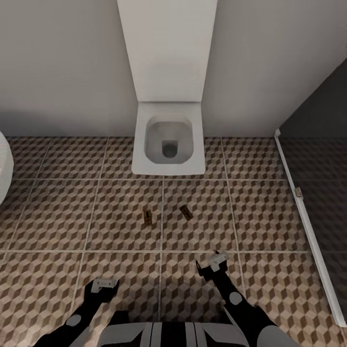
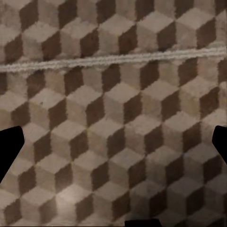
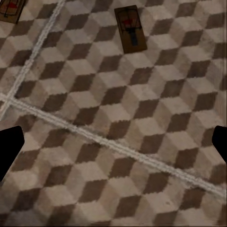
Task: Take the four mousetraps from the cabinet in the bathroom and place them on the bathroom floor. Make sure all four end up on the same floor surface, and ensure that at least two of them are either under or directly next to the same bathroom sink.
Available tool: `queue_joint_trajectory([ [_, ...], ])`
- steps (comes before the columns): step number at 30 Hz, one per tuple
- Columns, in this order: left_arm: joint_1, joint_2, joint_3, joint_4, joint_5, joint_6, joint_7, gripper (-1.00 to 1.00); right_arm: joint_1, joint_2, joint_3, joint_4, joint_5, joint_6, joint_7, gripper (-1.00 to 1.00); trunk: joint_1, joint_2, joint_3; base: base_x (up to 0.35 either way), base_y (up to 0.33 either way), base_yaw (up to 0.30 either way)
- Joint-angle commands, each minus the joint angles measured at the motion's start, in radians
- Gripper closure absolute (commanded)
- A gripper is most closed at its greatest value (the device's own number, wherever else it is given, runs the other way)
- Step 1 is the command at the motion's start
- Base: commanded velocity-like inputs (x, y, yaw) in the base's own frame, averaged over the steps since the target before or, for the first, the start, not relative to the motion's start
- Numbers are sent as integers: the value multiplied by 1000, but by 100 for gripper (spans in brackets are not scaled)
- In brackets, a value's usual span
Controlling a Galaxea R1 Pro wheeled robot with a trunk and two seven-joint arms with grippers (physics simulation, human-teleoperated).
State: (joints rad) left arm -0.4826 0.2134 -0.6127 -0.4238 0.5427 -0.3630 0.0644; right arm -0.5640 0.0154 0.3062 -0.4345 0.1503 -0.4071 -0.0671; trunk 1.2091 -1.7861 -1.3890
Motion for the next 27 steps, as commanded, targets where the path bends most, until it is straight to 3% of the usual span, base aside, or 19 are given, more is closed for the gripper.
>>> queue_joint_trajectory([
  [1, 0, -1, -9, 8, 5, -7, 6, -100, -1, -4, 2, 5, 8, -5, -7, -100, -4, 7, 3, 0, 0, 0],
  [8, 2, -12, -9, 63, 5, -40, 4, -100, 0, -16, 2, 57, 1, -36, -6, -100, -31, 56, 25, 0, 0, 0],
  [27, 4, -32, -12, 86, 5, -71, 5, -100, 0, -52, 1, 292, -76, -260, -5, -100, -104, 189, 84, 0, 0, 0],
])
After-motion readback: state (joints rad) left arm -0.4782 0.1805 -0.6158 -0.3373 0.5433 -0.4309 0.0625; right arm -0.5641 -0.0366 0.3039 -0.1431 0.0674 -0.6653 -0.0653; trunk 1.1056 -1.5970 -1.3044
